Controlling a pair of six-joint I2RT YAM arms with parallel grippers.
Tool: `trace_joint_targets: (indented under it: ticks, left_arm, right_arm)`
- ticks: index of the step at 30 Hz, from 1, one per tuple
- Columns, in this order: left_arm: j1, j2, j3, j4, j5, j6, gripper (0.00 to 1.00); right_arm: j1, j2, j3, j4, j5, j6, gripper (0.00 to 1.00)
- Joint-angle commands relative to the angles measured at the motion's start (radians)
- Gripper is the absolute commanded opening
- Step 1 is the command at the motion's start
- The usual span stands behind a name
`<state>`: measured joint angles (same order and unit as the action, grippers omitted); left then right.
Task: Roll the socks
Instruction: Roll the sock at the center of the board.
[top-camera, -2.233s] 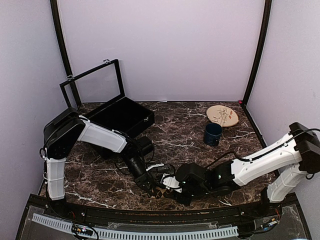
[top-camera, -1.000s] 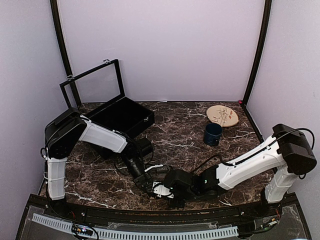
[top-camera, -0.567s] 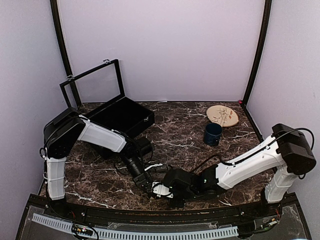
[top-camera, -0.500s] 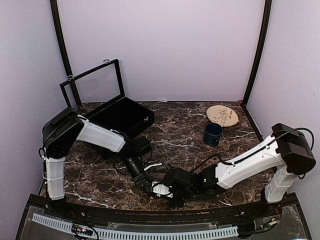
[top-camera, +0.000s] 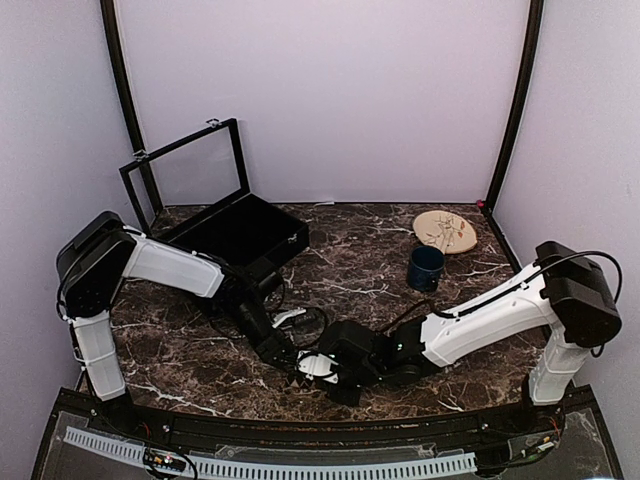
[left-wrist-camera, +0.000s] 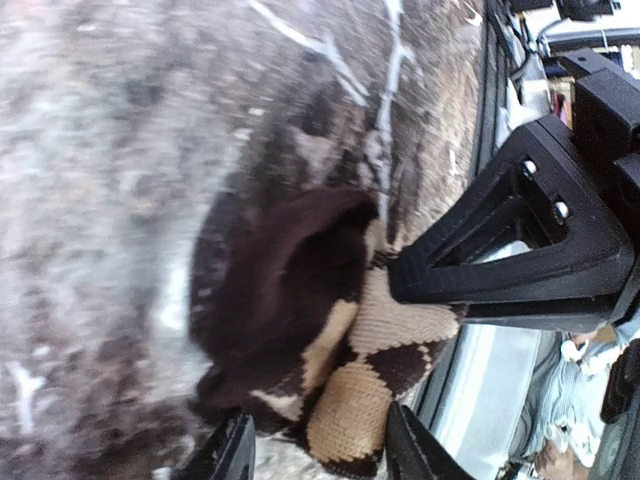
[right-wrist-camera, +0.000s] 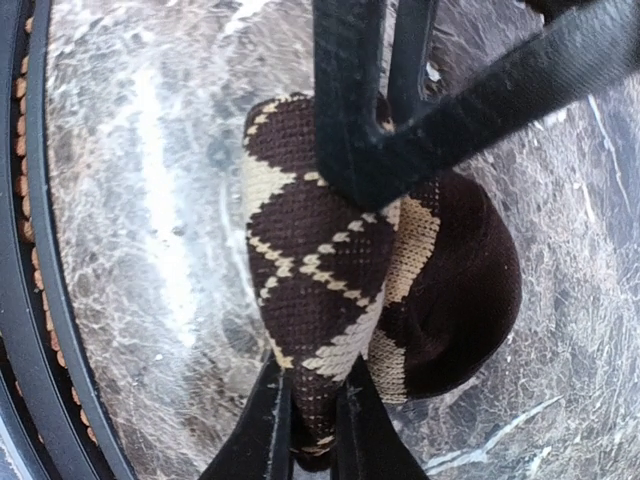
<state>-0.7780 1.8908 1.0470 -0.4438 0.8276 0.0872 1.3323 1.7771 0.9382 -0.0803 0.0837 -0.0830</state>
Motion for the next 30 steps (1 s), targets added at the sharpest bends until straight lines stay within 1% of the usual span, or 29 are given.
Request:
trace_joint_targets:
  ticks: [1, 2, 3, 6, 16, 22, 26, 30]
  left_arm:
    - [0.023, -0.039, -0.028, 0.038, -0.079, -0.035, 0.47]
    - [0.026, -0.048, -0.033, 0.044, -0.079, -0.040, 0.47]
    - [0.031, -0.056, -0.038, 0.051, -0.113, -0.047, 0.47]
    - [0.048, -0.093, -0.058, 0.082, -0.155, -0.070, 0.47]
    - [0.085, -0.204, -0.127, 0.184, -0.263, -0.122, 0.49]
    - [0.085, -0.326, -0.198, 0.261, -0.386, -0.159, 0.48]
    - [0.083, -0.445, -0.271, 0.350, -0.452, -0.189, 0.48]
    - [0.069, -0.549, -0.347, 0.441, -0.462, -0.198, 0.48]
  right_arm:
    - [-0.030, 0.037, 0.030, -0.075, -0.065, 0.035, 0.00]
    - [-0.034, 0.038, 0.035, -0.080, -0.072, 0.040, 0.00]
    - [-0.038, 0.039, 0.039, -0.086, -0.079, 0.044, 0.00]
    - [-0.052, 0.041, 0.046, -0.100, -0.100, 0.058, 0.00]
    - [-0.114, 0.060, 0.069, -0.130, -0.226, 0.105, 0.00]
    - [-0.159, 0.079, 0.077, -0.134, -0.341, 0.132, 0.00]
    - [-0.195, 0.098, 0.088, -0.142, -0.440, 0.151, 0.00]
    - [-0.225, 0.114, 0.100, -0.153, -0.510, 0.165, 0.00]
